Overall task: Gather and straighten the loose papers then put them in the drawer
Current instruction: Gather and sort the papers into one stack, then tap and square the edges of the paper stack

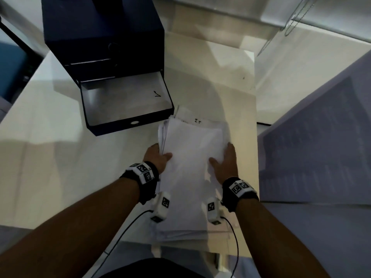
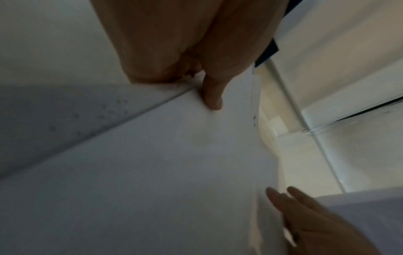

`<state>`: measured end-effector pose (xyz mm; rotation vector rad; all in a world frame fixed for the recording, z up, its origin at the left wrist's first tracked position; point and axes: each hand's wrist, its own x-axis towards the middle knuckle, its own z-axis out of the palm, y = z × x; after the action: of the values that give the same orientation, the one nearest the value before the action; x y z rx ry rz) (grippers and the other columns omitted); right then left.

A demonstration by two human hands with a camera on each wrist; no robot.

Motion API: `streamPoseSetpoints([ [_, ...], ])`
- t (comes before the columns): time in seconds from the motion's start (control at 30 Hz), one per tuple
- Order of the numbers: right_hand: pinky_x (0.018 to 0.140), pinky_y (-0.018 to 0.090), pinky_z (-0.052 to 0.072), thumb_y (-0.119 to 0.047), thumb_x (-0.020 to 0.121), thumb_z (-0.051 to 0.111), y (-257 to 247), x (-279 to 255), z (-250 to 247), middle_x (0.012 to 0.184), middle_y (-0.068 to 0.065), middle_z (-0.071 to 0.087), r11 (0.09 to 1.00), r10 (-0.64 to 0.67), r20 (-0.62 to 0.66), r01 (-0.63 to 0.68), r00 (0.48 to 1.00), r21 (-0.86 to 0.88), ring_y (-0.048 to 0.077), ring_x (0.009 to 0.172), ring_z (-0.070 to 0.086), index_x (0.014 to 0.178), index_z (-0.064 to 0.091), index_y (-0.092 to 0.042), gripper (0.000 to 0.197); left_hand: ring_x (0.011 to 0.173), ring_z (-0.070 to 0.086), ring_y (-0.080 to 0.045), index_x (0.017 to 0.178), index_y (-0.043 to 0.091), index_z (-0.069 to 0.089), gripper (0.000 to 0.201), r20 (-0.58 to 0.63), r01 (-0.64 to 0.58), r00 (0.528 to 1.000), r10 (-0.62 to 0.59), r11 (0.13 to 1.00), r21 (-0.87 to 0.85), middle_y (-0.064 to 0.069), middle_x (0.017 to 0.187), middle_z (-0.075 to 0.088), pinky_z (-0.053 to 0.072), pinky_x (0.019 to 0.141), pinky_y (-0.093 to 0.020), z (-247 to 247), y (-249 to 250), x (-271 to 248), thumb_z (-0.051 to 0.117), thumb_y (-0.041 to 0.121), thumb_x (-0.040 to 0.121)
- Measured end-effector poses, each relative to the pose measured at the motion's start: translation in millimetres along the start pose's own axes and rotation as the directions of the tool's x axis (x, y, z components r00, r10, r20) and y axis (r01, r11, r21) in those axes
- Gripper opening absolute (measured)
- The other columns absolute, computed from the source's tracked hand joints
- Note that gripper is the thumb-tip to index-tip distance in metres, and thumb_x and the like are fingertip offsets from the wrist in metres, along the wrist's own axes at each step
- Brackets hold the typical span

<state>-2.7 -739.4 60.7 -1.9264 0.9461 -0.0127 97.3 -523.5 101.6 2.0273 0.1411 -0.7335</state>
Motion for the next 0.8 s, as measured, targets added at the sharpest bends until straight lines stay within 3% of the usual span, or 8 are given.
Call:
streamPoseSetpoints([
  [0.07,0.118,0.05,0.026,-0.031,0.073,0.083,2,-3,-15,0.161,0.007,0.02,0.995,0.066,-0.05,-0.062,0.997,0.072,0.027,0.145,0.027,0.154,0.012,-0.017,0.108,0.102,0.064,-0.029,0.12,0.003,0.059,0.036,-0.018,-0.083,0.997,0.081,0.992,-0.098,-0.014,0.115,0.066,0.046,0.083,-0.025,-1,11,-12,0.068,0.013,0.086],
  [0.17,0.106,0.045,0.044,-0.03,0.067,0.088,-17,-12,-44,0.155,0.008,0.034,0.958,0.08,-0.006,-0.076,0.997,0.276,0.028,0.135,0.044,0.153,0.016,-0.02,0.112,0.09,0.07,-0.022,0.109,0.013,0.066,0.028,0.009,-0.197,0.979,0.206,0.947,-0.252,-0.004,0.102,0.071,0.057,0.081,-0.035,-19,29,-31,0.073,0.012,0.082],
  [0.3,0.072,0.025,0.058,-0.023,0.06,0.086,-81,-33,-78,0.109,0.002,0.072,0.856,-0.137,-0.029,0.134,0.99,0.5,0.014,0.093,0.071,0.124,0.057,-0.009,0.072,0.09,0.072,-0.027,0.109,0.011,0.069,0.027,-0.038,-0.337,0.932,0.36,0.823,-0.457,-0.007,0.101,0.075,0.059,0.077,-0.042,-56,63,-61,0.072,0.008,0.082],
  [0.4,0.065,0.015,0.053,-0.02,0.063,0.085,-132,-52,-99,0.075,-0.017,0.075,0.811,-0.284,-0.165,0.329,0.944,0.483,-0.002,0.069,0.068,0.092,0.069,-0.011,0.034,0.087,0.072,-0.018,0.106,0.01,0.068,0.023,-0.129,-0.51,0.85,0.511,0.735,-0.447,0.001,0.094,0.076,0.058,0.074,-0.031,-80,91,-78,0.067,0.015,0.084],
  [0.47,0.062,0.01,0.05,-0.006,0.073,0.081,-153,-64,-105,0.066,-0.025,0.07,0.768,-0.354,-0.25,0.433,0.901,0.471,-0.01,0.065,0.064,0.086,0.068,-0.01,0.019,0.092,0.071,-0.012,0.114,0.008,0.062,0.026,-0.18,-0.598,0.795,0.579,0.699,-0.391,0.002,0.1,0.073,0.057,0.076,-0.026,-92,102,-82,0.061,0.018,0.091],
  [0.57,0.06,0.006,0.048,0.0,0.073,0.08,-170,-81,-97,0.065,-0.031,0.068,0.748,-0.382,-0.306,0.486,0.872,0.451,-0.013,0.064,0.064,0.097,0.068,-0.002,0.027,0.109,0.064,-0.018,0.131,0.008,0.045,0.046,-0.163,-0.672,0.739,0.654,0.694,-0.26,-0.008,0.12,0.063,0.056,0.088,-0.039,-98,100,-82,0.052,0.035,0.095],
  [0.7,0.069,0.013,0.053,0.002,0.064,0.086,-183,-96,-84,0.087,-0.014,0.073,0.707,-0.351,-0.321,0.474,0.88,0.525,-0.004,0.079,0.069,0.103,0.067,-0.016,0.046,0.108,0.064,-0.015,0.135,0.021,0.03,0.075,-0.116,-0.593,0.802,0.587,0.754,-0.283,0.0,0.122,0.059,0.055,0.088,-0.052,-92,85,-85,0.057,0.064,0.079],
  [0.8,0.075,0.024,0.057,0.001,0.064,0.085,-187,-103,-86,0.099,-0.001,0.072,0.654,-0.33,-0.37,0.493,0.868,0.574,0.008,0.087,0.071,0.11,0.063,-0.011,0.052,0.108,0.063,-0.02,0.139,0.015,0.026,0.09,-0.17,-0.623,0.778,0.605,0.707,-0.335,-0.005,0.124,0.057,0.056,0.086,-0.052,-90,94,-89,0.062,0.067,0.075],
])
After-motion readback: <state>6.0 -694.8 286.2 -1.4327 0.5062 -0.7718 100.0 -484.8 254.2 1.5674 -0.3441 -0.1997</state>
